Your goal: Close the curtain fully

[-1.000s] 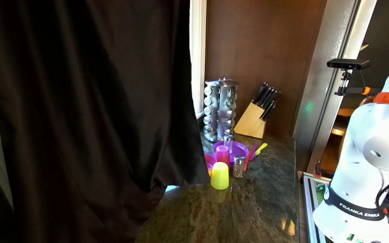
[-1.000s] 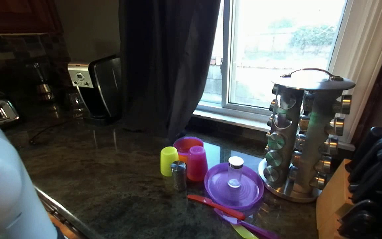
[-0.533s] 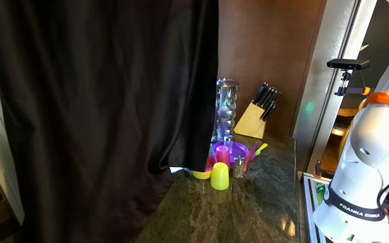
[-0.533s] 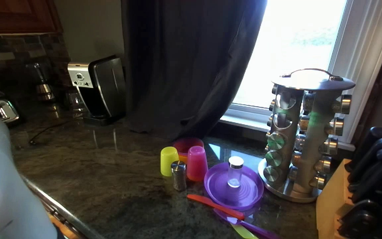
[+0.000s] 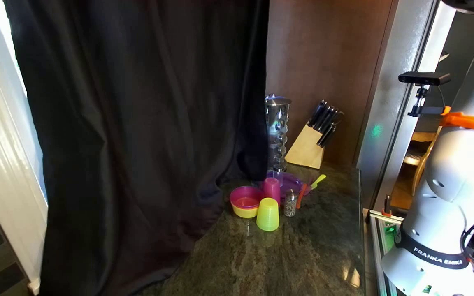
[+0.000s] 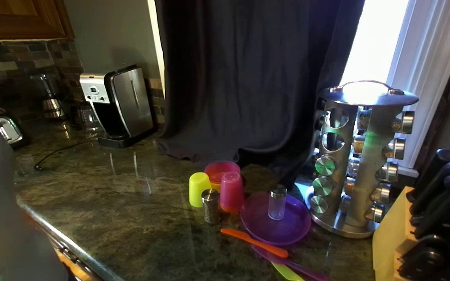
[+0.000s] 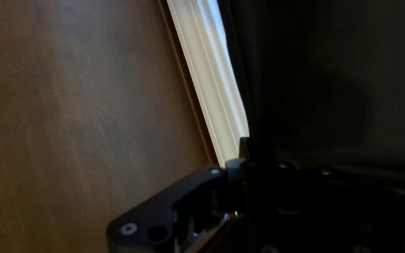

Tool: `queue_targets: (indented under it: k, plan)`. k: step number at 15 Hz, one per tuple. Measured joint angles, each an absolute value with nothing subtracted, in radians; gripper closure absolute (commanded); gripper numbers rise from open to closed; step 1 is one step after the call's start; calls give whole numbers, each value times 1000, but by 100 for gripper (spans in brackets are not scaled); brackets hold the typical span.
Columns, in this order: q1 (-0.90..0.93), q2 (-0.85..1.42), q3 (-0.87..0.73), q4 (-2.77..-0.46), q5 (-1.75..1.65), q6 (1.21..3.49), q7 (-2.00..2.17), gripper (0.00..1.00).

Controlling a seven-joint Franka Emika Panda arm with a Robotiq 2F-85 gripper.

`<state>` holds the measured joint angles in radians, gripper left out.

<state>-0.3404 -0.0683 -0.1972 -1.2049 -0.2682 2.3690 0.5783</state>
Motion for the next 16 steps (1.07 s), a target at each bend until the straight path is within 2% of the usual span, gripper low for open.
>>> queue_targets:
  k: [8,16]
  plan:
    - [-341,-37,-199,-1183,-287,2383,593,99]
    - [-365,169,-261,-959,-372,2364,789,99]
